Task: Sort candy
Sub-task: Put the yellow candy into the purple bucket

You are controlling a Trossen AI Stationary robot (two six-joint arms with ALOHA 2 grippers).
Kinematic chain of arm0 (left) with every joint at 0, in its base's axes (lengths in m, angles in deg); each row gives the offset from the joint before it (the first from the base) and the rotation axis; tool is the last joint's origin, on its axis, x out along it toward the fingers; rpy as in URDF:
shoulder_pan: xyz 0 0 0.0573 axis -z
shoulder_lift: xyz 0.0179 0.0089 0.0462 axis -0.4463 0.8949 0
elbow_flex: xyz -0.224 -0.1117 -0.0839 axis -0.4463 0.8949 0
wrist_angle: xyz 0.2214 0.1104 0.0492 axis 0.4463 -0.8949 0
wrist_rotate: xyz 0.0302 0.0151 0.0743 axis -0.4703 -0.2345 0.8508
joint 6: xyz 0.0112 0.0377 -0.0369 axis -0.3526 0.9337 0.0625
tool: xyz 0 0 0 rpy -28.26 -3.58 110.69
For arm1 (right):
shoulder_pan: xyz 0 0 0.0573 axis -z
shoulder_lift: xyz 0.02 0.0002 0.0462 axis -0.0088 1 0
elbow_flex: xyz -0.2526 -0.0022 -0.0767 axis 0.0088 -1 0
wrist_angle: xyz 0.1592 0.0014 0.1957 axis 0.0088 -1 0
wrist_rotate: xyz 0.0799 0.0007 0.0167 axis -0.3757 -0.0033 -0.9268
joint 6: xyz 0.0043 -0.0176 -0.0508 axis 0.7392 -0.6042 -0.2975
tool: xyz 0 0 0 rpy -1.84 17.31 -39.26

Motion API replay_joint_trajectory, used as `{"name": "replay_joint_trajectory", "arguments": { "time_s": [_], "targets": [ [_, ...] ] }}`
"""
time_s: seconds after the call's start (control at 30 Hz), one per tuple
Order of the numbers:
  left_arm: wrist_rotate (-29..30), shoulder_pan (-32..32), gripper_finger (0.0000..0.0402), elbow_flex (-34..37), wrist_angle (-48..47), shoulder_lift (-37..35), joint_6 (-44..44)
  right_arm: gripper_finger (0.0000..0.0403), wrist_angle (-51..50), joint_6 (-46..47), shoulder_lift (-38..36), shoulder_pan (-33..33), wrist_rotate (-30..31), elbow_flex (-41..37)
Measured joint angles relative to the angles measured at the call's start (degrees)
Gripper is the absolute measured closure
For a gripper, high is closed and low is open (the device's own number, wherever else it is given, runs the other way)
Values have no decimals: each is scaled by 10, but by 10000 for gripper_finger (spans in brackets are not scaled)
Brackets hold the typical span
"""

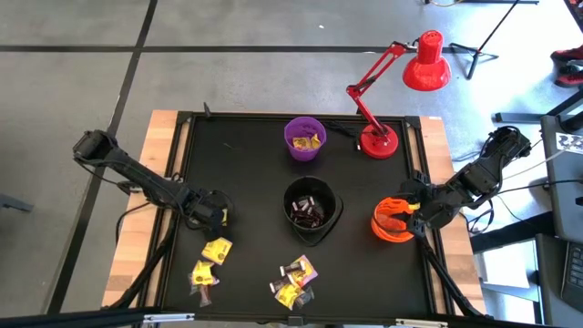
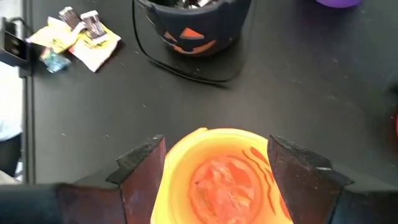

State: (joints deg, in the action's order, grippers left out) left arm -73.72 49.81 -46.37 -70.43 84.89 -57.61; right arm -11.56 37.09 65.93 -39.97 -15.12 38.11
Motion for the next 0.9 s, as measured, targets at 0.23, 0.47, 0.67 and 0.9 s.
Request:
{"name": "replay_joint_trajectory", "arguments": {
  "time_s": [0.23,0.47,0.67,0.9],
  "targets": [
    [15,0,362,-1,22,0,9,125,20,0,0,0,0,0],
    [52,0,393,-51,22,1,57,125,20,0,0,0,0,0],
    [153,0,398,-138,22,1,151,125,23,0,0,0,0,0],
    [276,-7,399,-236,100,0,341,125,24,0,0,0,0,0]
  ]
}}
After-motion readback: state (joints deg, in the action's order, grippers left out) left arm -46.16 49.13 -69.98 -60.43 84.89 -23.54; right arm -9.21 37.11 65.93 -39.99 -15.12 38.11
